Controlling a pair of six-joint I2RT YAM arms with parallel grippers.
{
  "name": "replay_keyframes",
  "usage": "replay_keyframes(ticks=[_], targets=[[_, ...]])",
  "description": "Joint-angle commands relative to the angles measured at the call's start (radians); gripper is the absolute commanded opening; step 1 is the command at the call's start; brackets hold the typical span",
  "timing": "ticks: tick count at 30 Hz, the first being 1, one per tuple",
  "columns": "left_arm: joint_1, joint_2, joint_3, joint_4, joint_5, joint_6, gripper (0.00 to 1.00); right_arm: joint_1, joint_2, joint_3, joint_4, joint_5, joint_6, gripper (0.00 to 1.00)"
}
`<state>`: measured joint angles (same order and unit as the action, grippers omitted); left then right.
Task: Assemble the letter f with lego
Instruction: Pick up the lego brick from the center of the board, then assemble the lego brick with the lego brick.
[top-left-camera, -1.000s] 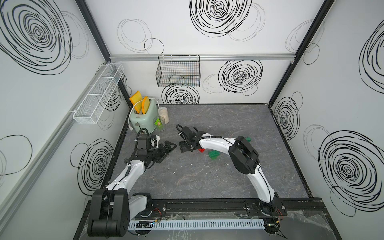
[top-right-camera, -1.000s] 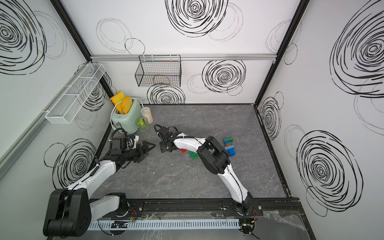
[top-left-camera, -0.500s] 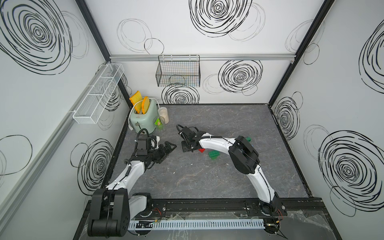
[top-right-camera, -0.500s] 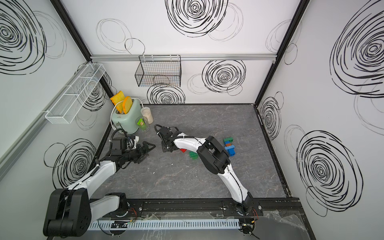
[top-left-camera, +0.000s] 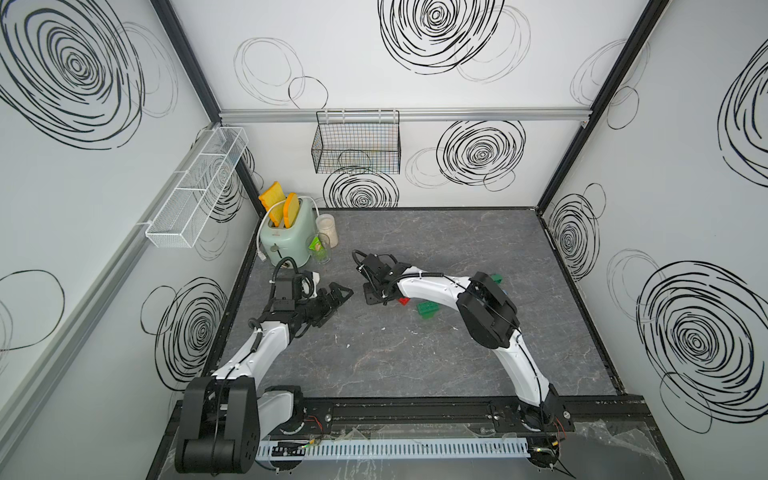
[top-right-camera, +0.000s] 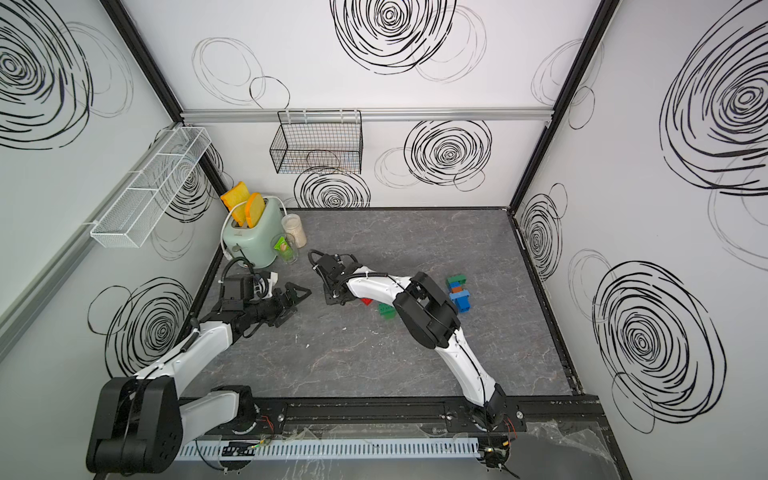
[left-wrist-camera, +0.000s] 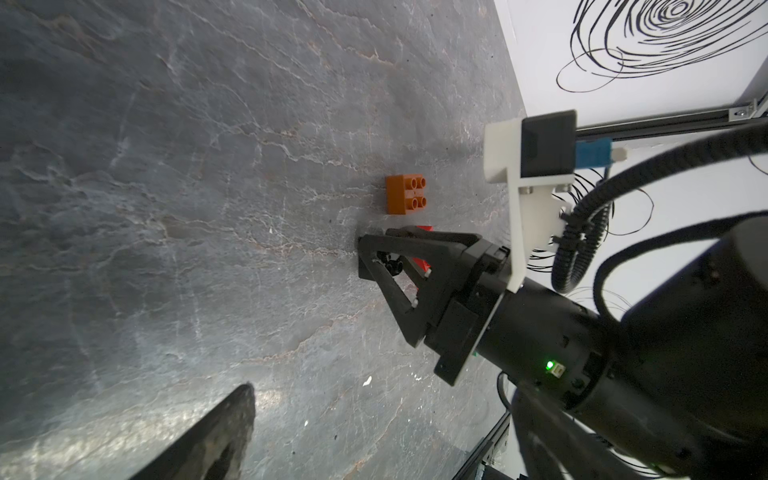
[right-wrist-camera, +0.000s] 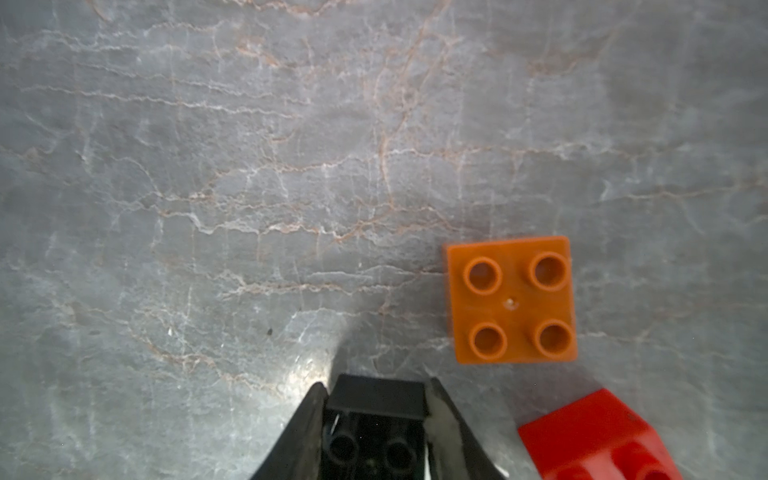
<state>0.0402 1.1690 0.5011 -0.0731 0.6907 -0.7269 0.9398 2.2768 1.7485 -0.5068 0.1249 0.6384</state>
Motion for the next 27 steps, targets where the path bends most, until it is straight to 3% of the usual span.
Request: replay_keyframes(ticks=[1,10,19,23,27], targets=[[0.009,-0.002,-0.011,0.042,0.006,-0.008,0.98,0.015,0.011,-0.021,-0.088,0.011,0.004,0.36],[0.009,-0.004,-0.009,0.038,-0.004,-0.002,0.98,0.033,-0.054,0.017,-0.093,0.025,-0.076,0.30],[-0.020,-0.032,-0.003,0.028,-0.053,0.009,0.98,0.022,-0.226,0.013,-0.134,0.058,-0.174,0.30],[-0.096,-0.052,0.008,0.035,-0.100,0.006,0.98,-0.008,-0.361,-0.129,-0.079,0.066,-0.179,0.29],[-0.252,-0.068,0.011,0.083,-0.176,-0.032,0.98,-0.057,-0.494,-0.298,-0.019,0.037,-0.175,0.32]])
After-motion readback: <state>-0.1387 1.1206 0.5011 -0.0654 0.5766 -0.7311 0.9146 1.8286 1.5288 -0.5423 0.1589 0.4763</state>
